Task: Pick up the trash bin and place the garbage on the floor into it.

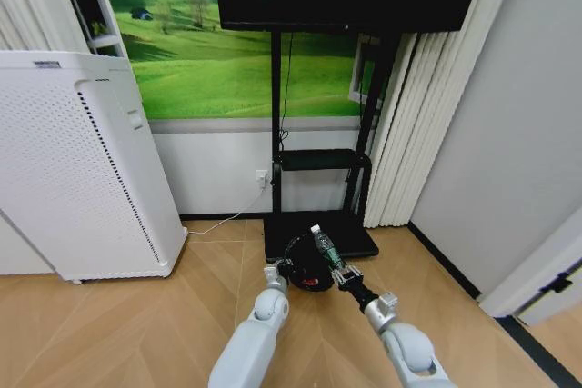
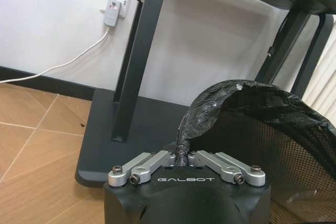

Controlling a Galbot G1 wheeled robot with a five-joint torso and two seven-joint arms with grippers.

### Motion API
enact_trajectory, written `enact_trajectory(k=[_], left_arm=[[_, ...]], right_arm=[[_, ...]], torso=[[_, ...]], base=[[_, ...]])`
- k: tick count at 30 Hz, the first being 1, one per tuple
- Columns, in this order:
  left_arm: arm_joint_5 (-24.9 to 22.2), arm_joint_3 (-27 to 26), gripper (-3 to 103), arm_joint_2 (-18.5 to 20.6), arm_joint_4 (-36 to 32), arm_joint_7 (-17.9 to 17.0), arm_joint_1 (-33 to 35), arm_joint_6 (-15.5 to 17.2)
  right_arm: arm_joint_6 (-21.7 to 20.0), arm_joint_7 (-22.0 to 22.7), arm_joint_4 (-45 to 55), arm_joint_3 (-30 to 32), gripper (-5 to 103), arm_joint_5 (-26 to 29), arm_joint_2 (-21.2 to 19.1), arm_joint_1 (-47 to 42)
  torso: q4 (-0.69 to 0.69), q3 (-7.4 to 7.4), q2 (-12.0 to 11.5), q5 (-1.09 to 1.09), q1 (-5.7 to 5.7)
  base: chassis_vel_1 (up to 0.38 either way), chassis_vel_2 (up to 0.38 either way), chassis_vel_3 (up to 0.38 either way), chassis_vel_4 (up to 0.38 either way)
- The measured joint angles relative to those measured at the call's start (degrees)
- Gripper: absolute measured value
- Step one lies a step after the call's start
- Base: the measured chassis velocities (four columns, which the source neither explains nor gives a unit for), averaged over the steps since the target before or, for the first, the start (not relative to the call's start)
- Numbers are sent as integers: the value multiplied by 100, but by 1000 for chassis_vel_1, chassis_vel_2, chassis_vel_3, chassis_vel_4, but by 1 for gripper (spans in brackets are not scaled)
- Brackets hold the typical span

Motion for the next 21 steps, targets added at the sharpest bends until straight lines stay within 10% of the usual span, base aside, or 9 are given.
enact_trajectory(k=[12, 21], left_arm=[[41, 7, 4, 4, -5, 105, -28, 3], [397, -121, 4, 8, 10, 324, -39, -49]], right_arm=[[156, 61, -81, 61, 86, -84, -38, 58], [200, 230, -39, 245, 100, 124, -50, 26]], torso=[[-1, 0, 0, 0, 0], [0, 0, 0, 0, 0]], base=[[0, 0, 0, 0], [0, 0, 0, 0]])
